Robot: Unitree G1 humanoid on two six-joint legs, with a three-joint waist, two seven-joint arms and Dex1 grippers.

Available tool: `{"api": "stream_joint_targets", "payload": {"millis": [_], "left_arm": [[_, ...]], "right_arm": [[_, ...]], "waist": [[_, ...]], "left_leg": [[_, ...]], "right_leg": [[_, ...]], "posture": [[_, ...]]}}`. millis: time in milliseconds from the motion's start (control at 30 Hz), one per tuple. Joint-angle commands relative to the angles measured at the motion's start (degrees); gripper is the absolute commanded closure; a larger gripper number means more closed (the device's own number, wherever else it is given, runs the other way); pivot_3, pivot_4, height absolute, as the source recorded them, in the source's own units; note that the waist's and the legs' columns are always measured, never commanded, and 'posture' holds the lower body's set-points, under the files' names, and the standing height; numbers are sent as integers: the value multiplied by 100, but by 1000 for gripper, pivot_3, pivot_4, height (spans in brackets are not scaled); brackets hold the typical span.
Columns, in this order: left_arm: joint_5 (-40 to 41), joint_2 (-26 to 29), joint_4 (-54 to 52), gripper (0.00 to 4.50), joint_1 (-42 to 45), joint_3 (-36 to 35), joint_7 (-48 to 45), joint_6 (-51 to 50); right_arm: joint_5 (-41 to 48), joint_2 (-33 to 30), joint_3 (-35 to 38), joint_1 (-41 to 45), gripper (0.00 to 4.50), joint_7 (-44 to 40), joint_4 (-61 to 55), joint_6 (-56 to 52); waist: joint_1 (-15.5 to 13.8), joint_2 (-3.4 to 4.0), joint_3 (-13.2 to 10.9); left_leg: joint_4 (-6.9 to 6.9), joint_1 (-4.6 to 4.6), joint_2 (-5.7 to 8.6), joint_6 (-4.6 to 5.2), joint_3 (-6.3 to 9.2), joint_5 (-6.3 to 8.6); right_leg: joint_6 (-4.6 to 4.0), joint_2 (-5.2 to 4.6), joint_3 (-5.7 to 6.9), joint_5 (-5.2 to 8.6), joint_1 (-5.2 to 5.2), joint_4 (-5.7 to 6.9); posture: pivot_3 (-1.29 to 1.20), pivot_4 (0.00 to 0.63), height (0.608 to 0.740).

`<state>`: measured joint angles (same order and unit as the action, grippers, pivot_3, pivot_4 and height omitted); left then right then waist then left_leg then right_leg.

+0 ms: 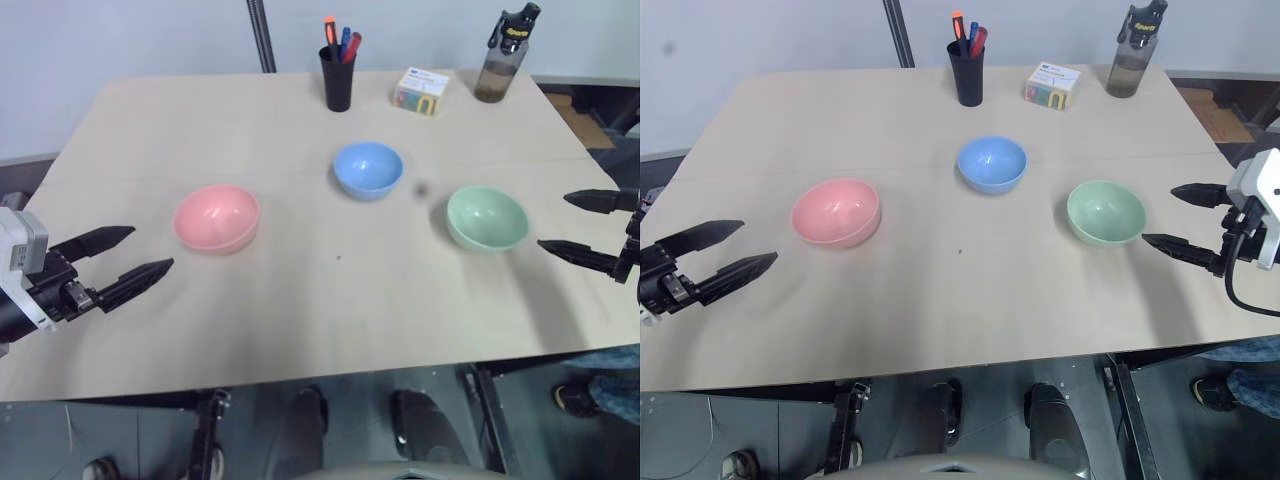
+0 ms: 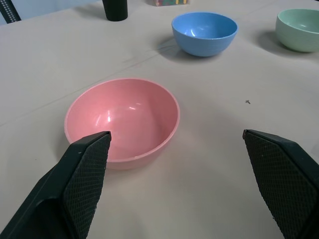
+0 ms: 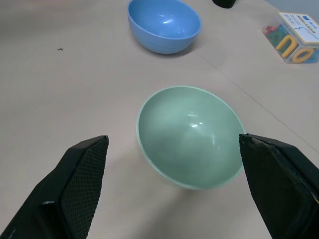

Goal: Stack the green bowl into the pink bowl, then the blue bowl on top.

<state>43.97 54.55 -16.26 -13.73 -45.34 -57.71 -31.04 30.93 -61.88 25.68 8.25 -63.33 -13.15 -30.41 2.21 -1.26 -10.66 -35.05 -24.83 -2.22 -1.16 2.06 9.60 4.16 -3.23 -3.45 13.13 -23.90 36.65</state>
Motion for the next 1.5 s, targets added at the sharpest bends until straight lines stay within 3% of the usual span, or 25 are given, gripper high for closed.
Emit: {"api": "stream_joint_targets", "payload": {"millis": [33,167,300,400,533,633,900,1033,1267,1500], "left_arm": [[-38,108,-10,0,125,-120,-133,135],[21,122,-157,0,298,-30,-123,11],[-767,96,-502,0,301,309,574,119],[-896,149,-794,0,392,582,915,-199],[-1483,807,-1184,0,928,1448,1779,-1153],[-1857,1048,-1199,0,1415,2130,2026,-1261],[-2807,938,-827,0,3044,4525,2265,-1725],[-3115,751,-452,1212,3519,5079,2070,-1543],[-3391,583,-100,4371,3754,5307,1770,-1316],[-2977,293,-483,4484,3822,5035,1186,-1143]], "right_arm": [[67,-3,38,87,115,2,-168,104],[84,180,-169,213,115,133,-273,120],[119,339,-407,436,115,209,-328,143],[144,564,-714,720,115,287,-374,149],[156,1210,-1596,1367,115,391,-577,156],[53,1645,-2123,1728,115,452,-623,179],[-539,2605,-3351,2374,115,353,-326,662],[-666,2737,-3484,2500,0,244,-214,840],[-795,2681,-3384,2367,0,293,-221,862],[-835,2492,-3116,2245,0,451,-251,813]], "waist": [[0,0,0],[0,-1,1],[1,-1,0],[3,-4,0],[9,-14,-3],[12,-9,-5],[2,-13,-7],[-3,-14,-7],[-2,-15,-7],[-14,-15,-6]], "left_leg": [[0,0,0,0,0,0],[-2,3,-3,0,-3,0],[-2,2,-3,0,-12,0],[-2,3,-6,0,-12,0],[-7,7,-11,1,-6,-1],[-9,8,-12,0,-7,-1],[-6,2,-11,-2,-5,1],[-9,4,-11,-2,-5,1],[-9,4,-11,-2,-4,1],[-14,3,-11,-1,-3,0]], "right_leg": [[0,0,0,0,0,0],[0,5,-4,0,0,0],[1,6,-14,-1,-2,1],[2,12,-17,-1,-2,3],[2,26,-18,-2,0,13],[3,31,-22,-2,-1,17],[3,37,-24,-6,-3,17],[4,38,-24,-6,-1,20],[25,40,-24,-19,-2,22],[26,40,-24,-19,0,26]], "posture": [[0,150,740],[0,150,740],[0,150,740],[0,150,740],[0,150,740],[0,150,740],[0,150,740],[0,150,740],[0,150,740],[0,150,740]]}}
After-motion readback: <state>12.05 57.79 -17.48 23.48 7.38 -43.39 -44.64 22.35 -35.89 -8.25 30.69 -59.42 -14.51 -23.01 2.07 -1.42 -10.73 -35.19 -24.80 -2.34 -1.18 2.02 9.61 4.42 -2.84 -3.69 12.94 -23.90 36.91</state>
